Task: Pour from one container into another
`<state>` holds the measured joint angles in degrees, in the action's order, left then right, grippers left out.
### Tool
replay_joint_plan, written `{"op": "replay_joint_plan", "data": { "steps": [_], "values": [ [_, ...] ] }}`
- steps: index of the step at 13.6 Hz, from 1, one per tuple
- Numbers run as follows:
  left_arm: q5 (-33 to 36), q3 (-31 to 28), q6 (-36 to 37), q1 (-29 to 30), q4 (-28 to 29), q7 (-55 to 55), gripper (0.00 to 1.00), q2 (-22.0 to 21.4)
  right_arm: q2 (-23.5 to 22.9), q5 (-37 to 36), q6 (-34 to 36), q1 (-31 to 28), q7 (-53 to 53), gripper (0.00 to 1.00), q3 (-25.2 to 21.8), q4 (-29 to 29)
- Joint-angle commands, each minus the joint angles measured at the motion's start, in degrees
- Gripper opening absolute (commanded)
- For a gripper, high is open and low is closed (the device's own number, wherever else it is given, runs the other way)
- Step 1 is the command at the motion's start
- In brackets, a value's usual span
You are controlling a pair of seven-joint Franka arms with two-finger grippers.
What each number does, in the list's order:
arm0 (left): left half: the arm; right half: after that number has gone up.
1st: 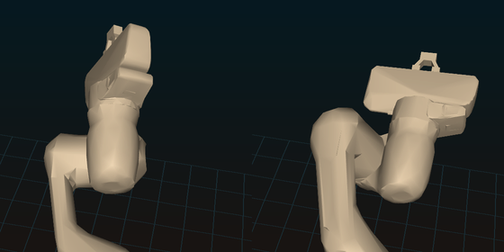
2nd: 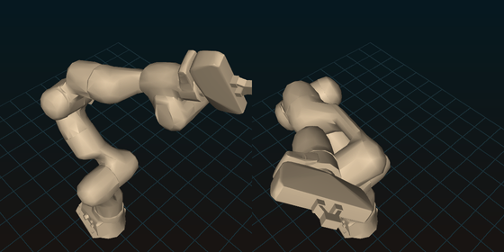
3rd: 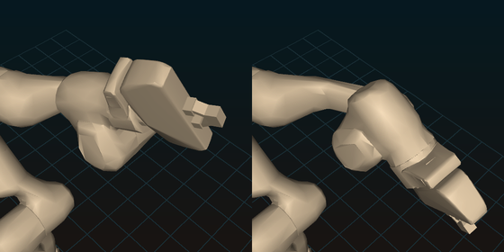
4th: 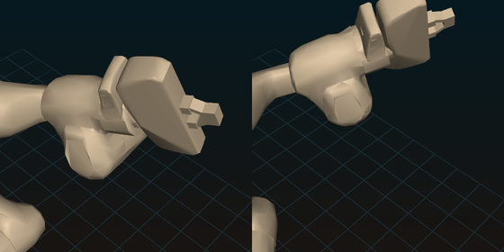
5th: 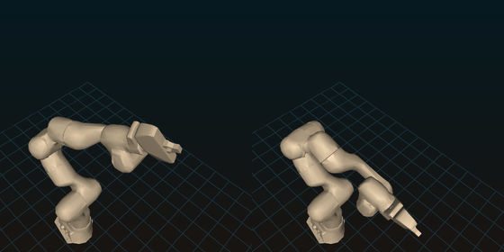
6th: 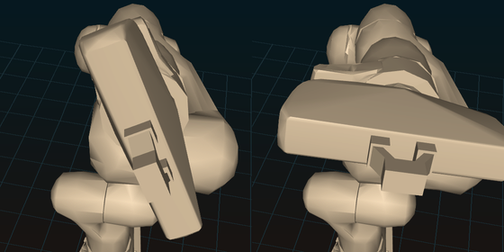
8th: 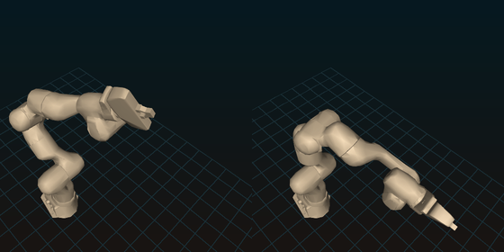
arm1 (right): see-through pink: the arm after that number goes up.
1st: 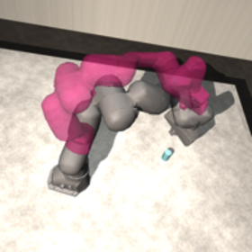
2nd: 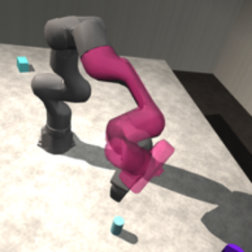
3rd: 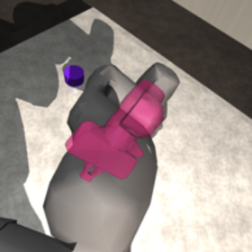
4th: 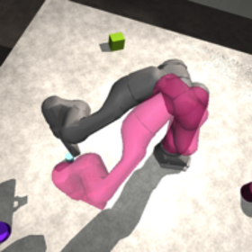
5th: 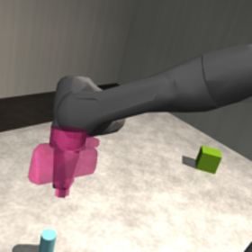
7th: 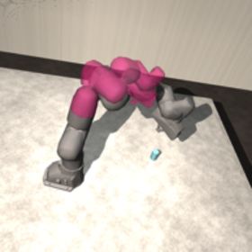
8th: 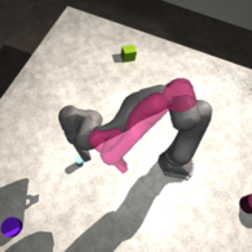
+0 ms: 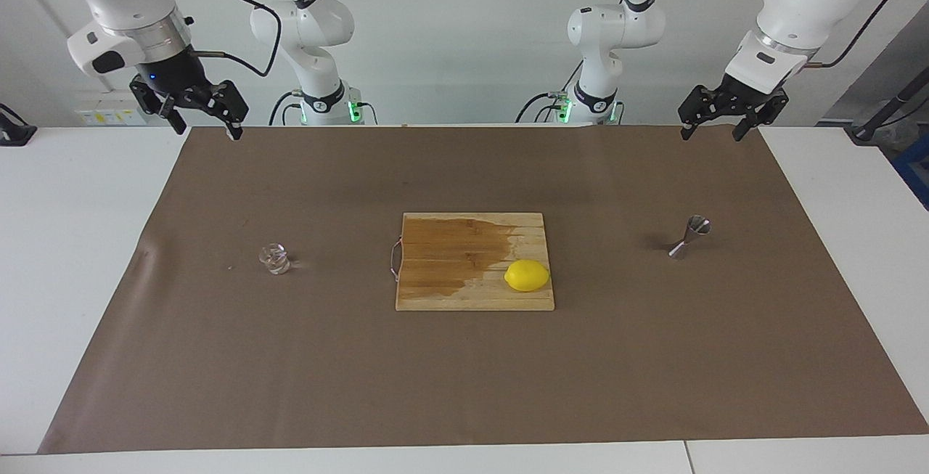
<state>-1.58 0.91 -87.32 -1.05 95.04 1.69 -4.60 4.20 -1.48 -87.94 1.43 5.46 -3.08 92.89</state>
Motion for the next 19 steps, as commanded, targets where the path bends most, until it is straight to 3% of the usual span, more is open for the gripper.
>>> {"op": "replay_joint_plan", "data": {
  "steps": [1, 5, 9, 13, 17, 19],
  "values": [
    [-4.8, -0.3, 0.5, 5.2, 2.3, 1.1, 1.00, -2.0, -0.3, -0.4, -0.3, 0.2, 0.0, 1.00, -0.5, -0.3],
    [-14.6, -0.5, 3.0, 12.7, 0.2, 0.6, 1.00, 2.6, -0.5, -0.3, -0.9, 0.0, 0.0, 1.00, -0.5, -0.3],
    [-22.2, -0.3, 5.8, 17.8, -5.6, 0.0, 1.00, 12.3, -0.7, -0.4, -1.1, -0.1, 0.0, 1.00, -0.5, -0.3],
    [-31.2, 0.6, 9.1, 23.0, -9.3, -10.0, 1.00, 19.9, -0.7, -0.4, -1.1, 0.1, 0.5, 1.00, -0.5, -0.3],
    [-35.2, 0.9, 14.6, 25.6, -15.1, -17.9, 1.00, 27.7, -1.5, -1.5, -2.4, 0.0, 0.4, 1.00, -0.5, -0.4],
    [-38.2, 3.3, 17.4, 29.8, -16.4, -23.6, 1.00, 31.3, -1.4, -1.8, -2.3, 0.1, 0.5, 1.00, -0.5, -0.4]
  ]
}}
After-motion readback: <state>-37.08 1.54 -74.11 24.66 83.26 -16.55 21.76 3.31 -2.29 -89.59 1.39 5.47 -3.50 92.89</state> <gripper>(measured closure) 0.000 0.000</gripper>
